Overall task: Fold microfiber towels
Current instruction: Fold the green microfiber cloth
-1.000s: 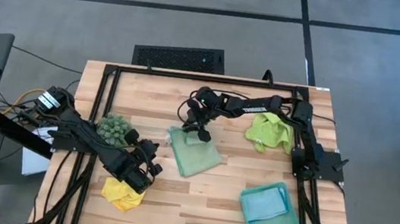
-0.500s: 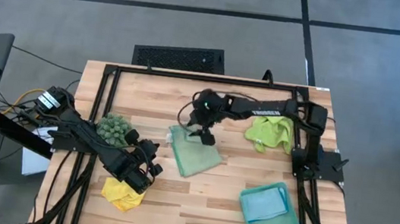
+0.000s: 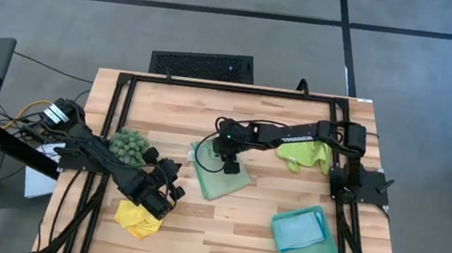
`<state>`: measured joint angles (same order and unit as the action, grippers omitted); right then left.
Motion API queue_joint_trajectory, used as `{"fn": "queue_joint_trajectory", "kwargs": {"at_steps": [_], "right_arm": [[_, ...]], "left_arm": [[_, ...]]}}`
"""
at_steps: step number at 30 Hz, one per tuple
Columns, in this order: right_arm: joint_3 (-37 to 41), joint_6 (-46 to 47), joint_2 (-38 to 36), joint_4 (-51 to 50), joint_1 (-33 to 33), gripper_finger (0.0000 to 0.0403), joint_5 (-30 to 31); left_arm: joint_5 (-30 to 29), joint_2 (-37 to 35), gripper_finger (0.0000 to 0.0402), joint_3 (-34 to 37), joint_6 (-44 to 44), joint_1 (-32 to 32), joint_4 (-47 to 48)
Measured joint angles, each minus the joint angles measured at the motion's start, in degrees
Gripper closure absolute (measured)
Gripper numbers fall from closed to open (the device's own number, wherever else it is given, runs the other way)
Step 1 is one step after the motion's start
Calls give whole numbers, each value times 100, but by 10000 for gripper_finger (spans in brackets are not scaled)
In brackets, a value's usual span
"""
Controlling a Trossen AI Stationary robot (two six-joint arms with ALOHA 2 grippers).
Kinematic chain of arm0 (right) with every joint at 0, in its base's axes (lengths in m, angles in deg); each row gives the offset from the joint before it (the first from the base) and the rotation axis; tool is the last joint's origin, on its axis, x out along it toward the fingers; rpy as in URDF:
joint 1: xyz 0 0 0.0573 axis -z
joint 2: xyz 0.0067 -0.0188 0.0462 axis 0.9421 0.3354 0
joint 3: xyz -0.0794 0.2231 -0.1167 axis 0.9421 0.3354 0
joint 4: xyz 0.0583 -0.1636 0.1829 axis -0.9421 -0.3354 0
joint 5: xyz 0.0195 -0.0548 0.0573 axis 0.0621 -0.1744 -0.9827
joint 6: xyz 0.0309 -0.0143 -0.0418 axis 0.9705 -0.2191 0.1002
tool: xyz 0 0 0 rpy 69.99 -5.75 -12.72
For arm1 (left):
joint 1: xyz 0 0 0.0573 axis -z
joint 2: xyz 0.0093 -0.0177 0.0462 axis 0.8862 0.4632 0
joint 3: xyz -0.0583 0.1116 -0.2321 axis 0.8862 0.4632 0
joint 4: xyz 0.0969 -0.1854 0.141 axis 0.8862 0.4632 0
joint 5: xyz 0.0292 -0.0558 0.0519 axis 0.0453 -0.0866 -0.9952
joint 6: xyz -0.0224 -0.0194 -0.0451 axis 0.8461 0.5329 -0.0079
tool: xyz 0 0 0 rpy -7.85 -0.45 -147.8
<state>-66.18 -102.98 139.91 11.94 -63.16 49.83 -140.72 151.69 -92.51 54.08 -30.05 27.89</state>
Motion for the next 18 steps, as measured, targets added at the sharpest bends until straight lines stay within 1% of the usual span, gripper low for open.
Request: {"fn": "queue_joint_trajectory", "kwargs": {"at_steps": [5,8,10,12,14,15,16,18], "right_arm": [[0,43,0,-105,29,271,-4],[-12,56,139,-37,24,292,3],[13,65,157,-149,36,314,5],[-10,64,139,-56,33,343,7],[-10,106,132,-121,28,377,17],[-2,124,131,-179,28,388,20],[0,148,85,-262,28,393,24],[-1,191,-66,-350,11,387,122]], "left_arm": [[0,-1,401,0,0,0,-1],[0,-1,401,0,0,0,-1],[0,-1,401,0,0,0,0],[0,-1,401,0,-2,0,-1],[-1,-1,401,0,-1,0,-1],[-1,-1,401,0,-2,0,1],[-2,-1,401,0,-4,0,1],[-2,-2,401,0,1,0,1]]}}
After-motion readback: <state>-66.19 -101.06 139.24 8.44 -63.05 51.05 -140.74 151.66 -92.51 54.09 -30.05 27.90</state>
